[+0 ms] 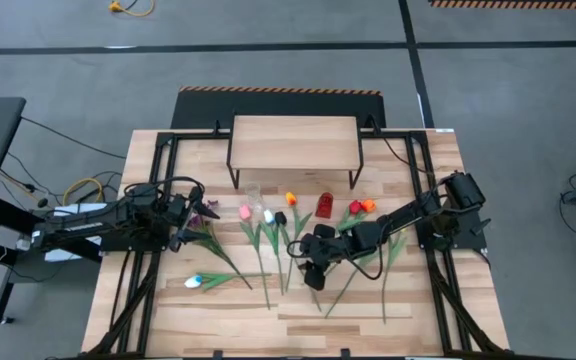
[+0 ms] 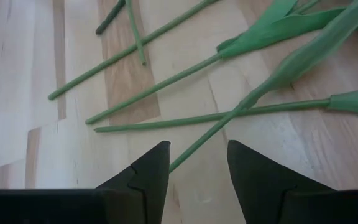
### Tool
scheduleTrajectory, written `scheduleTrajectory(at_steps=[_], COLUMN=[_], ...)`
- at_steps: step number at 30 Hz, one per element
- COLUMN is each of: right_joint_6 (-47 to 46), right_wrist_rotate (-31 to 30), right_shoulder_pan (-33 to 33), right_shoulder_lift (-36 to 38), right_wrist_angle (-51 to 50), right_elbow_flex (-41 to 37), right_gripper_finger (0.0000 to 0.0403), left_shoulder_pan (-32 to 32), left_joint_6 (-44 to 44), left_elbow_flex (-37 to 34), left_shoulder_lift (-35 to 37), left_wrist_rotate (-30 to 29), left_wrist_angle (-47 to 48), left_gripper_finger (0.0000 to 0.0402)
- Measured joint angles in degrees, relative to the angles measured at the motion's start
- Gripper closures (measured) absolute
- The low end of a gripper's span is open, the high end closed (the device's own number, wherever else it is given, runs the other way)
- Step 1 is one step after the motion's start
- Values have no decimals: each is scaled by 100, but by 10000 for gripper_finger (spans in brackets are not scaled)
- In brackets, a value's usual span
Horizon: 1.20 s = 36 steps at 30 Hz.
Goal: Pick and place flowers into a vace then onto a shelf
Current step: Put the left black flower into the transparent vase
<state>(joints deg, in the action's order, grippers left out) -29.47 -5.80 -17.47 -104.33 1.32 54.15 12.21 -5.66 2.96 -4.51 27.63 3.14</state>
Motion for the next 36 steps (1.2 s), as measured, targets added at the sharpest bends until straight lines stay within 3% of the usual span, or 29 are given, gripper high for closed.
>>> scheduleTrajectory(at_steps=[12,22,36], right_joint_6=[13,-6,-922], right_wrist_rotate=[142,-28,-166], right_shoulder_pan=[-11,-94,-139], right_shoulder_lift=[0,-4,-262], right_wrist_angle=[-33,-962,-1154], right_elbow_flex=[1,765,905], right_gripper_finger=[258,260,257], left_shoulder_pan=[-1,0,0], left_joint_6=[26,31,115], left_elbow_flex=[0,0,0], left_shoulder_lift=[0,2,0], left_wrist_rotate=[-1,-1,-1], left_wrist_angle=[-1,-2,-2], left_gripper_finger=[126,126,126])
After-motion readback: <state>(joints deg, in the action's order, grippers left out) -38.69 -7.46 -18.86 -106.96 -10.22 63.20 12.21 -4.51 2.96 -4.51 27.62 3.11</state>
